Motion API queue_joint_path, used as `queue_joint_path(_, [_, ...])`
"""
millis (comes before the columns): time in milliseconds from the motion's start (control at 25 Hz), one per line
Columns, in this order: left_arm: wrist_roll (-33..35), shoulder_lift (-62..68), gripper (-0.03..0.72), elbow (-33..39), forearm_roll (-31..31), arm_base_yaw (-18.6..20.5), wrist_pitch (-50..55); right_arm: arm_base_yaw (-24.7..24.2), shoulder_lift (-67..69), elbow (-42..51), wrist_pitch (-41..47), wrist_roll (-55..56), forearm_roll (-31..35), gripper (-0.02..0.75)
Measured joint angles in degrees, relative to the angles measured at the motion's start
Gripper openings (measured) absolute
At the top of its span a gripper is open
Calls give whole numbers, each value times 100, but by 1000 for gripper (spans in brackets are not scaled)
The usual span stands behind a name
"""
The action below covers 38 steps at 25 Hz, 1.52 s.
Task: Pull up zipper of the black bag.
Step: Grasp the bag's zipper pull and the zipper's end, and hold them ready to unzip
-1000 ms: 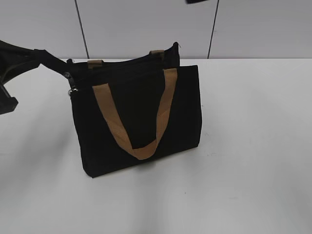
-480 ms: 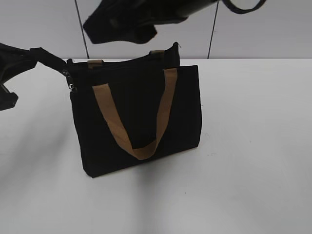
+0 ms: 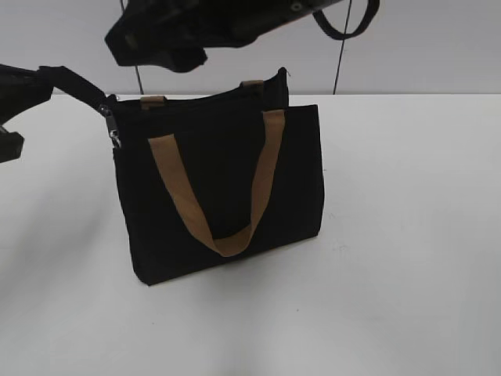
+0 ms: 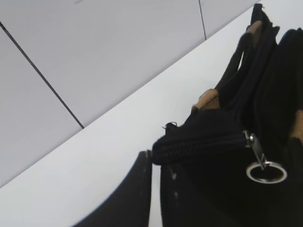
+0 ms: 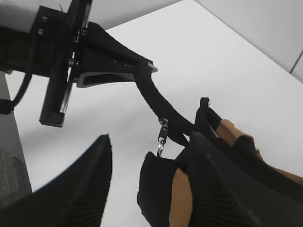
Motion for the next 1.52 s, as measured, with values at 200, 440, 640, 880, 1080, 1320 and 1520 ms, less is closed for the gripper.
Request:
queue_joint_path(200, [-152, -118, 19, 0, 0, 0, 5, 0, 207, 0, -64, 34, 0, 402])
queue_joint_path(440, [-651, -120, 19, 0, 0, 0, 44, 0, 471, 0, -106, 36, 0, 402])
queue_joint_path(640, [-1022, -120, 19, -147, 0, 0, 73, 0, 557, 0, -218, 20, 0, 402])
queue_joint_path(880, [-1311, -120, 19, -385, 5, -18, 123, 0, 645, 0, -584, 13, 5, 401])
queue_joint_path(1080, [-1329, -120, 18, -413, 16, -25, 143, 0, 809, 0, -700, -347, 5, 401])
queue_joint_path(1320, [-1329, -120, 19, -418, 20, -25, 143, 0, 910, 0, -720, -1654, 5, 397])
queue_joint_path(1520, [-1329, -120, 18, -418, 22, -25, 143, -98, 1012, -110, -517, -2132, 0, 351])
